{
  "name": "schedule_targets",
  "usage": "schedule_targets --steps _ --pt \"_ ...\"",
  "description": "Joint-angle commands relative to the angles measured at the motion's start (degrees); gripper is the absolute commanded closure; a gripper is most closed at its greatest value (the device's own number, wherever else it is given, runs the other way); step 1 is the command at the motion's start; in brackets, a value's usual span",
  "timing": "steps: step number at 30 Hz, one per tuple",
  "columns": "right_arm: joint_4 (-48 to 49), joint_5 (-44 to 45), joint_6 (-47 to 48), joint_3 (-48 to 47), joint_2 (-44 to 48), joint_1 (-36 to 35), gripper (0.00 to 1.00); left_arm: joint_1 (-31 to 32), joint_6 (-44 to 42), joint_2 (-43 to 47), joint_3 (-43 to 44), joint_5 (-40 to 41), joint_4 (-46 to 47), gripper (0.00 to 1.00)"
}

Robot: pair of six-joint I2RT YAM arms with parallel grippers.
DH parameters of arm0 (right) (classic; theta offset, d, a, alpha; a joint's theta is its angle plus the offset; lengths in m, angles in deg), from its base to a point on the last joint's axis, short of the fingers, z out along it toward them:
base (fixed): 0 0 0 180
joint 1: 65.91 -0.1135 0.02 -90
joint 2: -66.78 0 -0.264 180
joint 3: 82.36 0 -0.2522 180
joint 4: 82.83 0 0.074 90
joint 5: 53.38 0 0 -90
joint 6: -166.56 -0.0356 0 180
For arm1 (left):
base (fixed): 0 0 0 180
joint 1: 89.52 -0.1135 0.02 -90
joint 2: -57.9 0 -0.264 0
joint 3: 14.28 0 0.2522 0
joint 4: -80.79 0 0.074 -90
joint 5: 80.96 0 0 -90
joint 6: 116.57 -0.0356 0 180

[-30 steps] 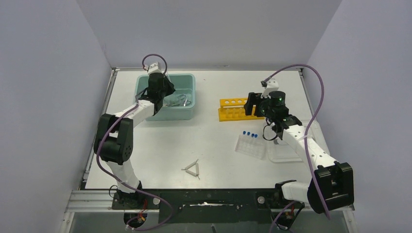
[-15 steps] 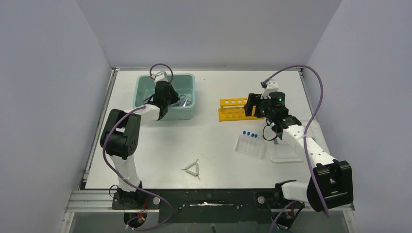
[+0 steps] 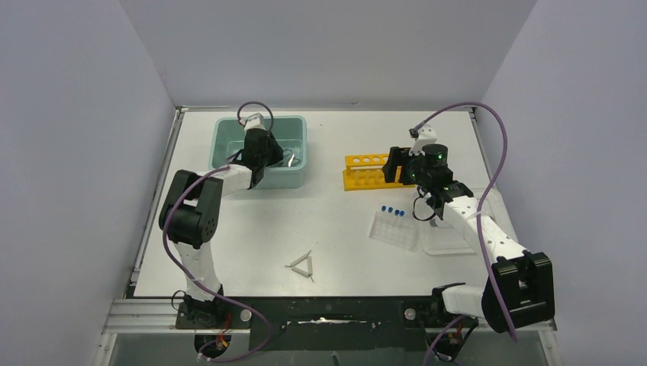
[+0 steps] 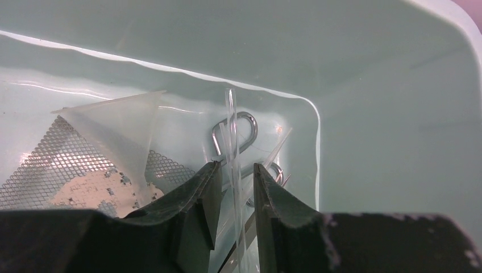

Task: Organize the chemistry lab equipment

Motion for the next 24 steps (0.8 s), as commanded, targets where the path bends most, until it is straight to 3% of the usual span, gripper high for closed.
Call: schedule_targets --steps 1,12,24 --pt "3.08 -0.78 0.15 -1.03 0.30 0.46 0.25 -0.06 -1.66 1.67 1.93 -0.27 2.53 0.73" --pt "3.93 -2.05 0.01 -0.95 1.12 0.47 0.25 0.88 -7.44 11.56 -0.20 7.86 -0.77 0.60" --pt "4.84 -4.24 -0.80 -1.47 0.23 0.39 0.25 1.05 -8.89 17.88 -1.73 8.33 -2.22 0.49"
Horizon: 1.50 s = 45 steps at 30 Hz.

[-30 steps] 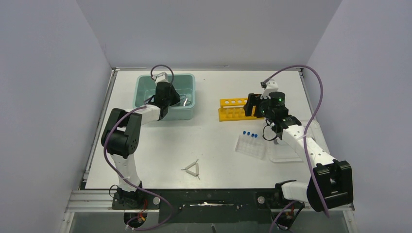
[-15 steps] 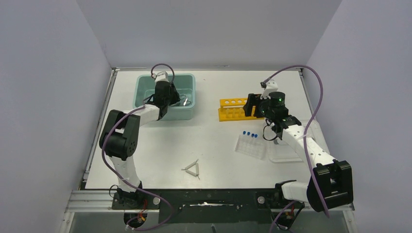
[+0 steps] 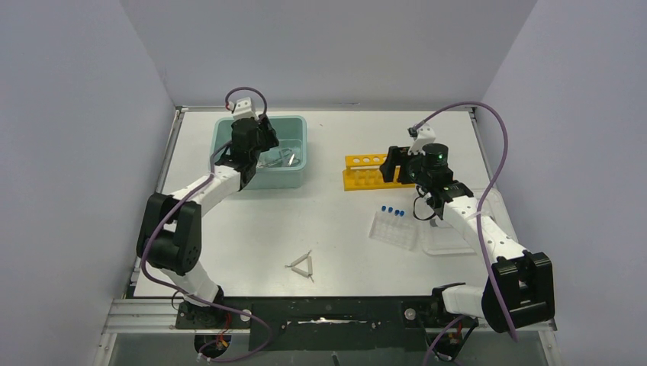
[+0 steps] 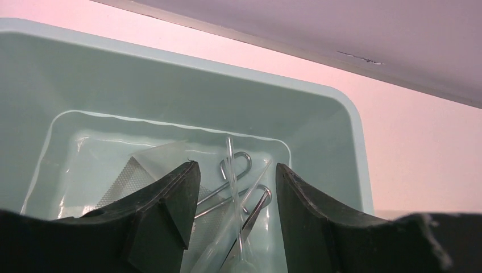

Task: Organize the chemistry lab equipment

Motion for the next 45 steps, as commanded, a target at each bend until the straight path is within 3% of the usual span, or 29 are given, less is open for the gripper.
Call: schedule_targets --steps 1,17,25,31,36,45 --pt "3.53 -1.58 -0.48 -1.55 0.41 0.36 0.25 0.24 -1.10 4.29 -0.92 1.43 0.95 0.49" --pt "3.00 -0.85 0.81 -3.73 -0.58 -2.70 0.25 3.42 -2.93 17.25 -9.00 2.14 0.54 0.45" --pt "3.13 -0.14 1.03 -3.85 -1.36 -3.96 0.25 12.93 -6.76 20.64 -14.86 1.64 0.08 0.45" --pt "3.03 0.17 1.09 -4.34 -1.38 -4.18 0.25 20.80 -8.35 21.67 -19.22 -6.80 -3.04 0.48" --pt "2.32 1.00 1.20 -4.37 -1.37 -4.66 0.25 28.70 -10.15 18.15 -22.87 -4.05 -4.61 0.47" --pt "2.10 1.67 0.98 -3.69 -1.83 -5.41 0.24 31.59 -9.93 16.90 -22.90 -8.73 -14.69 0.47"
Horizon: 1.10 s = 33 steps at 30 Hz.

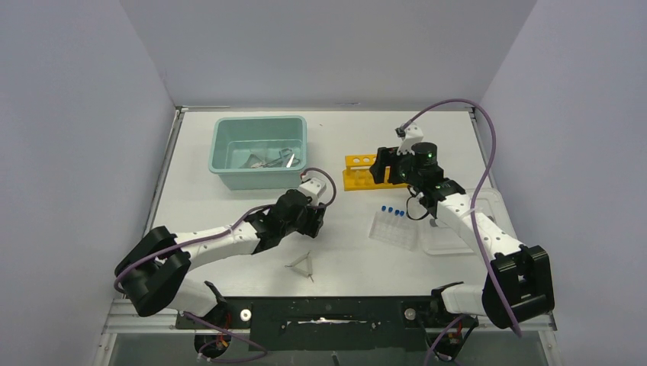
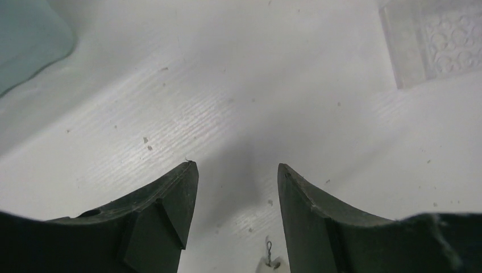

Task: Organize the chemistry lab equipment

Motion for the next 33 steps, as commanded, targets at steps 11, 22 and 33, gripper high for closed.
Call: schedule_targets --steps 11,22,33 --pt "2.57 1.54 0.24 -2.11 -1.57 -1.76 0.24 2.42 4.92 5.59 3.59 -2.10 -25.32 0.48" --pt "2.48 1.89 0.23 -3.56 -3.61 -3.32 0.24 2.81 6.91 3.25 4.98 -7.85 -31.68 0.52" --pt "2.10 2.48 0.17 -3.59 -3.76 -3.95 0.24 4.58 8.59 -0.94 4.43 -7.59 -31.75 0.56"
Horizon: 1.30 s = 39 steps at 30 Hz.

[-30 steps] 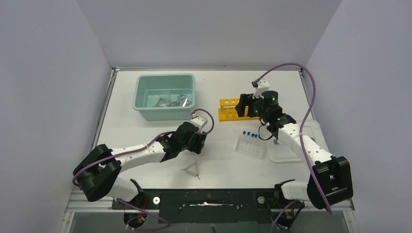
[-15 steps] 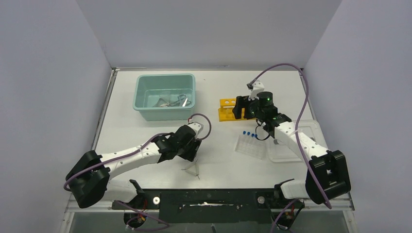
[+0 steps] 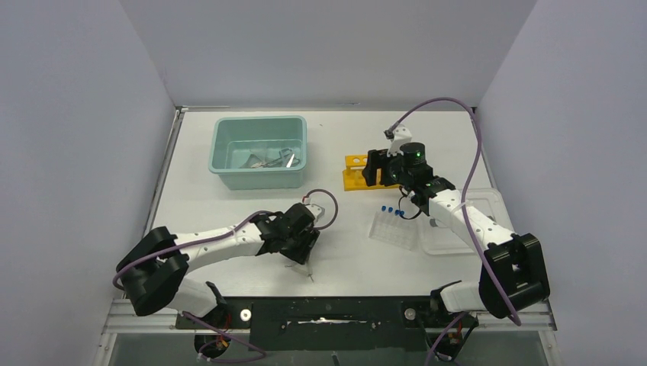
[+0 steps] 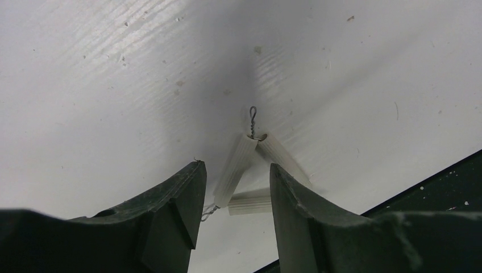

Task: Organize the chemistry lab equipment

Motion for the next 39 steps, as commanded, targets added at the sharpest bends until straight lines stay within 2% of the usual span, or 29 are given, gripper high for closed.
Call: schedule_targets --steps 1,9,13,17,23,30,39 --pt "2.19 1.02 0.10 -2.28 0.13 -0.50 0.24 0.35 1.08 -1.86 1.19 -1.09 -1.17 0.56" --pt "2.23 1.19 0.14 -2.43 0.02 -0.59 0.24 1.61 1.71 -6.62 2.51 0.14 -2.08 0.61" --pt "2.32 1.18 0.12 -2.45 -0.16 -0.59 0.24 1.61 1.76 -7.56 3.05 0.01 -1.70 0.78" --pt "2.29 1.26 0.12 -2.45 -0.20 -0.55 0.24 1.62 1.76 -7.47 4.32 -0.04 -1.62 0.89" --pt "2.19 1.32 0.24 -2.78 0.46 -0.52 0.24 1.66 0.88 -6.81 8.33 0.87 -3.22 0.94" --pt "1.73 3.23 0.30 -2.34 2.41 -0.20 0.24 0.91 -1.85 -5.70 17.19 4.61 -7.05 1.00" --pt "1.28 5.07 0.35 -0.57 5.44 1.09 0.24 -9.64 -7.46 -6.53 32.62 9.02 -4.16 1.00"
